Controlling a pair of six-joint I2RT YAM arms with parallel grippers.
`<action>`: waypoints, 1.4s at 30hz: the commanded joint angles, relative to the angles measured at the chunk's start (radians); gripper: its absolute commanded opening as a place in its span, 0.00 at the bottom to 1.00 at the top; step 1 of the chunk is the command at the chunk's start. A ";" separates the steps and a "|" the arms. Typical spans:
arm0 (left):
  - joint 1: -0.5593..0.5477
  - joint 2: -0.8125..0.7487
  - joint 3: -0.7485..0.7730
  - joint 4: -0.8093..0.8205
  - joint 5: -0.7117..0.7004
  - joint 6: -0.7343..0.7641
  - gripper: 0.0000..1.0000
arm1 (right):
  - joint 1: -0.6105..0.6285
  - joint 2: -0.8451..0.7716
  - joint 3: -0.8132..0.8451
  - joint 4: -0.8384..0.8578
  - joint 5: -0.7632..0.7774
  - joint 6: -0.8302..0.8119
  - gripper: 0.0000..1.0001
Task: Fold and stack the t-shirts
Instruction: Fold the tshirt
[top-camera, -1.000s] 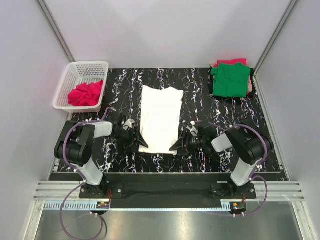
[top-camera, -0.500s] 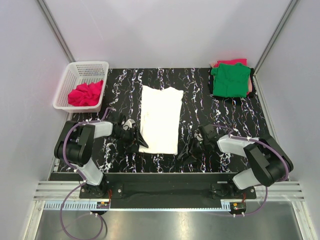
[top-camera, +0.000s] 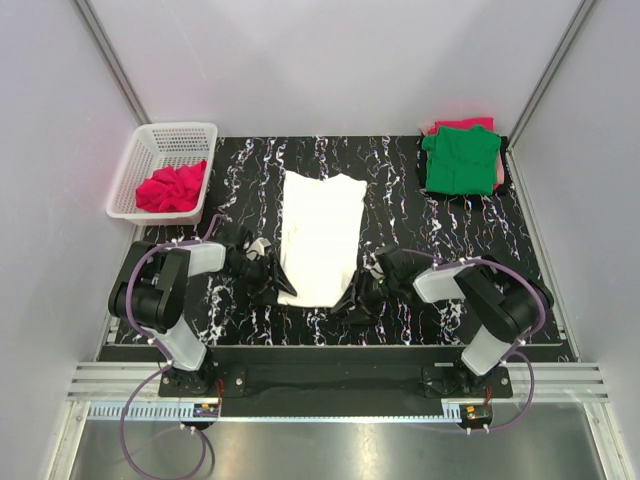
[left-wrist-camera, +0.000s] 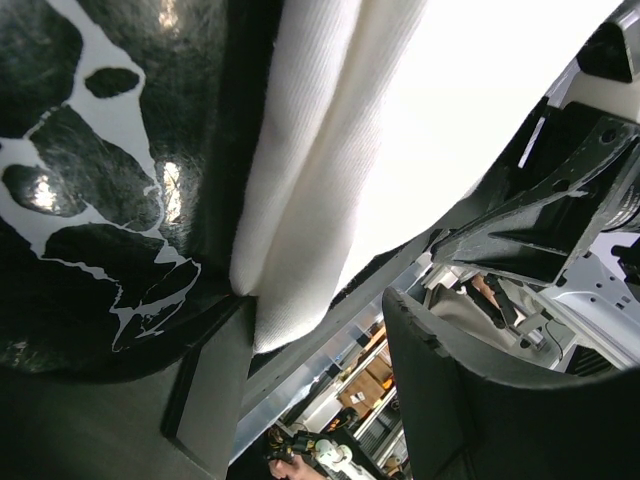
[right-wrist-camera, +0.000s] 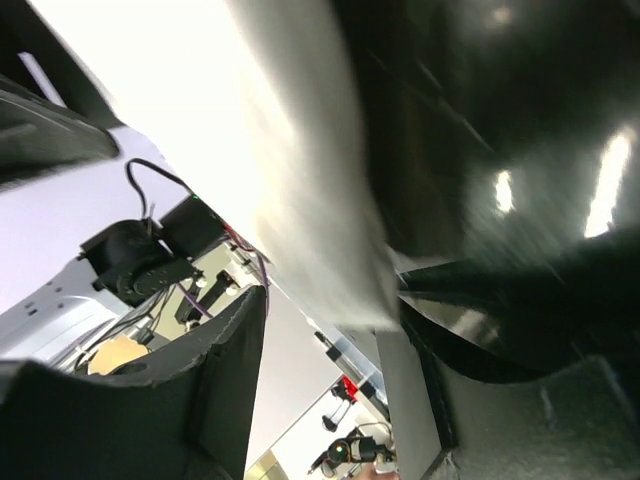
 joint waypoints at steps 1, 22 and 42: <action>-0.005 0.027 -0.002 0.013 -0.163 0.063 0.60 | 0.012 0.129 -0.008 -0.025 0.207 -0.012 0.56; -0.005 0.062 0.032 -0.012 -0.196 0.083 0.59 | 0.012 0.030 0.165 -0.471 0.424 -0.168 0.55; -0.005 0.090 0.075 0.010 -0.208 0.056 0.55 | 0.012 0.139 0.151 -0.338 0.484 -0.155 0.54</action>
